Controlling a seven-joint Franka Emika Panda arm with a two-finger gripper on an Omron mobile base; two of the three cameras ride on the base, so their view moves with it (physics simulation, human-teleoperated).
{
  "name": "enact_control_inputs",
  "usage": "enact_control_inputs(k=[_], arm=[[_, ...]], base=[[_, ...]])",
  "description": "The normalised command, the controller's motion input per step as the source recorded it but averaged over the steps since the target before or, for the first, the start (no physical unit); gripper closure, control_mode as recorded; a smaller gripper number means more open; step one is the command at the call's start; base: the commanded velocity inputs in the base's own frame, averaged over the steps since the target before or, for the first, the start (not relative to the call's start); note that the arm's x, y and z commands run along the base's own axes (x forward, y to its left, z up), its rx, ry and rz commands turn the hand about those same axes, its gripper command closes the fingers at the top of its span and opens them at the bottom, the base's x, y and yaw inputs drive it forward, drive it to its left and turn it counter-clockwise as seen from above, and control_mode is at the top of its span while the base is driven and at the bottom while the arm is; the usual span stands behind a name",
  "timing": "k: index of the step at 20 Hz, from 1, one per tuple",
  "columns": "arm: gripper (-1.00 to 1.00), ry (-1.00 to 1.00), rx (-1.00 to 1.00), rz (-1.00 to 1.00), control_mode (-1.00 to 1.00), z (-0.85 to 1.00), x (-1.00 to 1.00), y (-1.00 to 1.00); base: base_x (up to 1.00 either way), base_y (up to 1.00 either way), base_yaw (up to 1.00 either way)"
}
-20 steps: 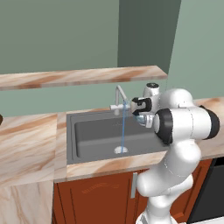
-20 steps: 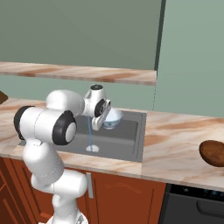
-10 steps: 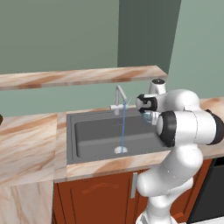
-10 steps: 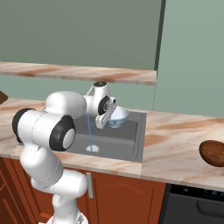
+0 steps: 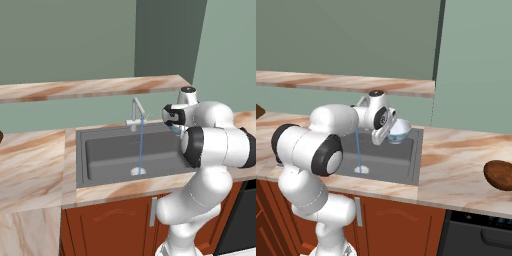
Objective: Rinse each bowl for a few seconds and place them down in the sink or on the counter.
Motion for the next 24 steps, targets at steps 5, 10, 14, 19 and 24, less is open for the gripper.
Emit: enact_control_inputs(k=[5, 10, 14, 19, 24], arm=[[1.0, -0.02, -0.02, -0.05, -1.0, 0.15, 0.0, -0.29], [1.0, -0.02, -0.02, -0.02, -1.0, 0.11, 0.0, -0.28], [1.0, -0.03, -0.01, -0.02, -1.0, 0.1, 0.0, -0.3], [1.0, -0.02, 0.0, -0.01, -1.0, 0.06, 0.03, -0.31], [1.0, 0.0, 0.0, -0.01, -1.0, 0.0, 0.07, -0.28]], base=[[0.0, 0.0, 0.0], [0.0, 0.0, 0.0], [0.0, 0.0, 0.0], [0.0, 0.0, 0.0], [0.0, 0.0, 0.0]])
